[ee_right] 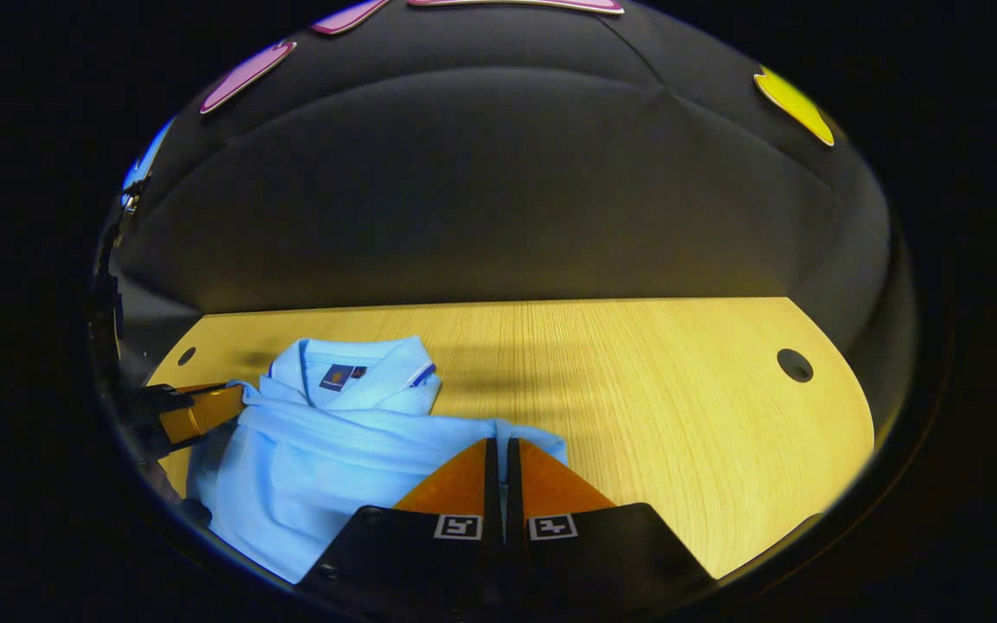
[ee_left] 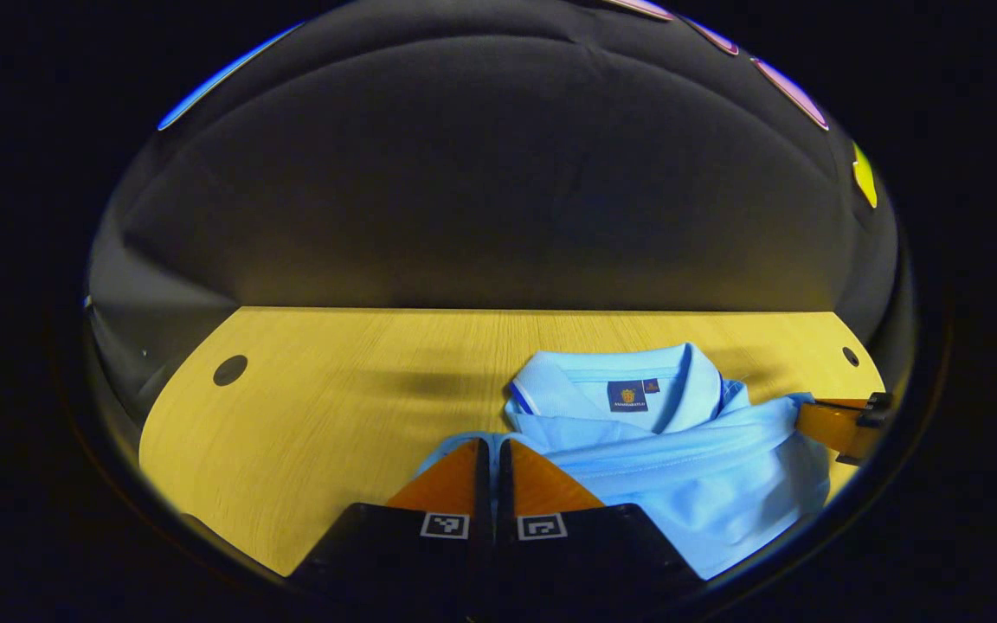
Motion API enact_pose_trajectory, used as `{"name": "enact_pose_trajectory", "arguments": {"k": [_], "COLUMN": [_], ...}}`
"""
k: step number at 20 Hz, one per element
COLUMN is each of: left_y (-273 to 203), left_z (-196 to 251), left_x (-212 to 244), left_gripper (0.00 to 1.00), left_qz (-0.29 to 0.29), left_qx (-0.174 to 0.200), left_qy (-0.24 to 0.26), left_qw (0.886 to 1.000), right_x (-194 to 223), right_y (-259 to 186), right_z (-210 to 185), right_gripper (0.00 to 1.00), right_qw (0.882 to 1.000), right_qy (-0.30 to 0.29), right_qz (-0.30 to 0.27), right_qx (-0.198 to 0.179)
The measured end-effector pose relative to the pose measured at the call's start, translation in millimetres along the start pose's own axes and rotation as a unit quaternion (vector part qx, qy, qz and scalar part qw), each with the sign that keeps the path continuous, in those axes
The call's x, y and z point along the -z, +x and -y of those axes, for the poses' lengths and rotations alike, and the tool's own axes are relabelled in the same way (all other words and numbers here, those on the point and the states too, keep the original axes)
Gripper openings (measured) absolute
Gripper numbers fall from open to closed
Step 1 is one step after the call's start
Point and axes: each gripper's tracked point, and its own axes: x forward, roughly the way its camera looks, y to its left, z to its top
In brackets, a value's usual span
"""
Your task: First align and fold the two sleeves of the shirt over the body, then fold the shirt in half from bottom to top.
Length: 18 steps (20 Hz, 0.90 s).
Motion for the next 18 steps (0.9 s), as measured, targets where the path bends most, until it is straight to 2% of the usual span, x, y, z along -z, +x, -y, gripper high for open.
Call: {"name": "enact_pose_trajectory", "arguments": {"k": [3,5,6,7,8,9,10,11,14,15,16,17,18], "left_y": [1.3,0.6,2.3,2.3,1.1,0.2,0.7,-0.2,-2.2,-2.4,-3.8,-6.2,-8.4], "left_z": [-0.8,-1.2,-3.0,-4.2,-7.4,-8.1,-7.6,-11.2,-18.8,-21.7,-22.8,-24.9,-27.4], "left_x": [3.2,6.2,6.6,5.9,6.1,6.4,6.7,5.8,6.1,5.5,4.3,2.6,0.2], "left_gripper": [0.07,0.12,0.12,0.27,0.27,0.42,0.44,0.41,0.61,0.64,0.72,0.8,0.82], "left_qz": [-0.006,-0.01,-0.009,-0.009,-0.01,-0.011,-0.012,-0.012,-0.011,-0.009,-0.008,-0.006,-0.001], "left_qx": [-0.008,-0.011,-0.013,-0.015,-0.018,-0.017,-0.017,-0.025,-0.039,-0.042,-0.045,-0.049,-0.054], "left_qy": [0.01,0.013,0.013,0.013,0.014,0.015,0.015,0.019,0.025,0.026,0.026,0.026,0.027], "left_qw": [1.0,1.0,1.0,1.0,1.0,1.0,1.0,0.999,0.999,0.999,0.999,0.998,0.998], "right_x": [4.4,4.1,4.0,4.2,4.1,4.5,4.7,4.9,6.2,5.9,6.1,6.3,5.9], "right_y": [1.0,-0.7,-1.2,-1.0,-1.6,-2.5,-3.2,-2.9,-5.0,-6.2,-6.9,-7.4,-8.9], "right_z": [0.7,1.7,1.8,3.2,4.1,6.0,6.4,7.4,5.6,3.7,2.4,1.9,2.5], "right_gripper": [0.05,0.11,0.11,0.12,0.14,0.2,0.22,0.28,0.38,0.46,0.51,0.64,0.7], "right_qw": [1.0,1.0,1.0,1.0,1.0,1.0,0.999,0.999,1.0,1.0,1.0,1.0,1.0], "right_qy": [-0.001,-0.001,-0.003,-0.008,-0.013,-0.015,-0.014,-0.012,0.002,0.005,0.005,0.001,-0.002], "right_qz": [-0.006,-0.007,-0.006,-0.006,-0.005,-0.007,-0.008,-0.01,-0.015,-0.015,-0.013,-0.013,-0.01], "right_qx": [0.006,0.012,0.014,0.019,0.021,0.026,0.028,0.031,0.026,0.022,0.019,0.02,0.021]}}
